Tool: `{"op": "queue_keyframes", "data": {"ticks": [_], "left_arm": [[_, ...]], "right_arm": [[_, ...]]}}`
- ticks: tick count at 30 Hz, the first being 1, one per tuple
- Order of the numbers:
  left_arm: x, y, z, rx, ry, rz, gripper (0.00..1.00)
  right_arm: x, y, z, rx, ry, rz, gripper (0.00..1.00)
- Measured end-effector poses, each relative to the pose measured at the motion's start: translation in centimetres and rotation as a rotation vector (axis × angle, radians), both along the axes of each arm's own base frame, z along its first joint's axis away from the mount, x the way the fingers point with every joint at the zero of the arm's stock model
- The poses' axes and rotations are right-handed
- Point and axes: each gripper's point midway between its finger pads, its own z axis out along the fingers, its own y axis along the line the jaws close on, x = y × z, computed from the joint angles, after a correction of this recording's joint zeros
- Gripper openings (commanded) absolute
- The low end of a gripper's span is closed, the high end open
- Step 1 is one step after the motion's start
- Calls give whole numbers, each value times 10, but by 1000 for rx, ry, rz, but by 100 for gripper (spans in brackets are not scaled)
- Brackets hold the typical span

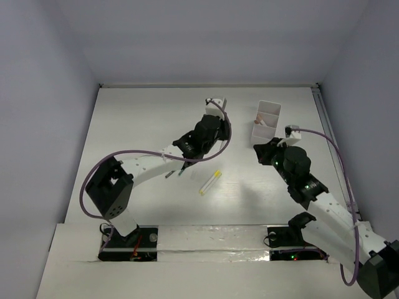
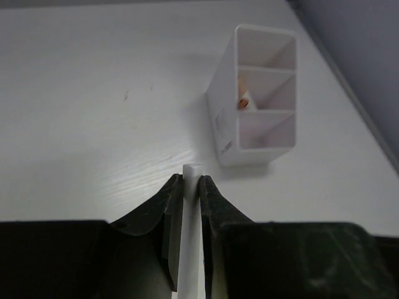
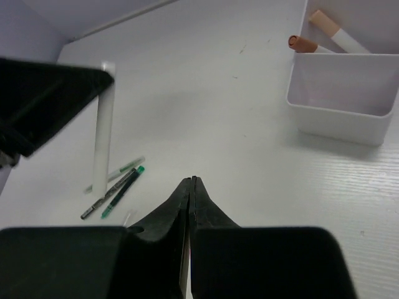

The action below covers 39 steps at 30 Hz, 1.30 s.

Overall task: Sort the stationery into containers
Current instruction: Pick up the pen from the center of the board, then place the pen in the storage box.

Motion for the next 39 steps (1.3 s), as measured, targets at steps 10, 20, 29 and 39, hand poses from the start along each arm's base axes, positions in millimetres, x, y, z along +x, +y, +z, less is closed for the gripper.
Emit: {"op": "queue_keyframes", "data": {"ticks": [10, 20, 29, 39], "left_arm": [[59, -90, 44, -271, -129, -58, 0], [110, -167, 27, -358, -195, -117, 0], [126, -196, 38, -398, -290, -158, 0], [136, -202, 11, -362, -325, -147, 0]], "right_arm": [[-43, -33, 1, 135, -33, -91, 4], [-60, -36, 14, 179, -71, -65, 10], [-62, -33, 13, 165, -72, -40, 10], [-75, -40, 40, 221, -192, -31, 10]]}}
